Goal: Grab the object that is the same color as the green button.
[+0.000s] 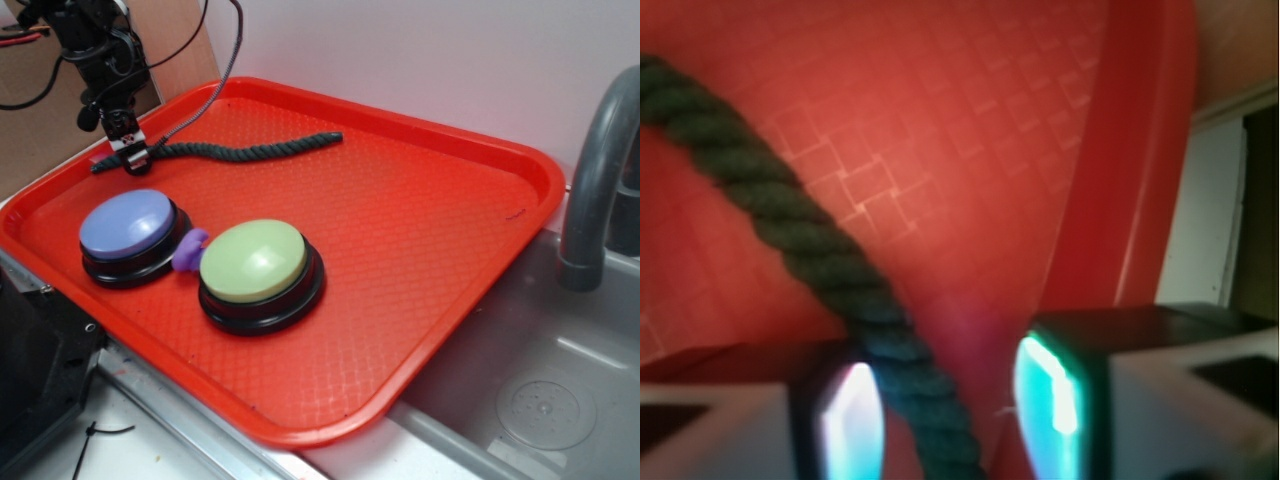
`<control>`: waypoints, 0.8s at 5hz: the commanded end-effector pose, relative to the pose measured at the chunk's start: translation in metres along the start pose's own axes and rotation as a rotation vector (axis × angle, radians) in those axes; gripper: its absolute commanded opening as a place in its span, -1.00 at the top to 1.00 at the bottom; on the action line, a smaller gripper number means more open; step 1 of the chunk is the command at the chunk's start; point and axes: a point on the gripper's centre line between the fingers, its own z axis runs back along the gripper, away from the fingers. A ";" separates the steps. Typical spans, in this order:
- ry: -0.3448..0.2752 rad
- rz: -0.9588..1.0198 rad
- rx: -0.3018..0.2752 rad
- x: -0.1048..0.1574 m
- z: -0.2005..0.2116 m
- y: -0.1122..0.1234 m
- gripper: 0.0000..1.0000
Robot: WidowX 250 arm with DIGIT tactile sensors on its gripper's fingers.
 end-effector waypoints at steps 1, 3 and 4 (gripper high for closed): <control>0.013 -0.023 -0.061 -0.003 -0.005 -0.004 1.00; 0.006 0.002 -0.062 0.000 -0.002 -0.003 1.00; 0.010 0.046 -0.057 0.001 0.007 -0.002 1.00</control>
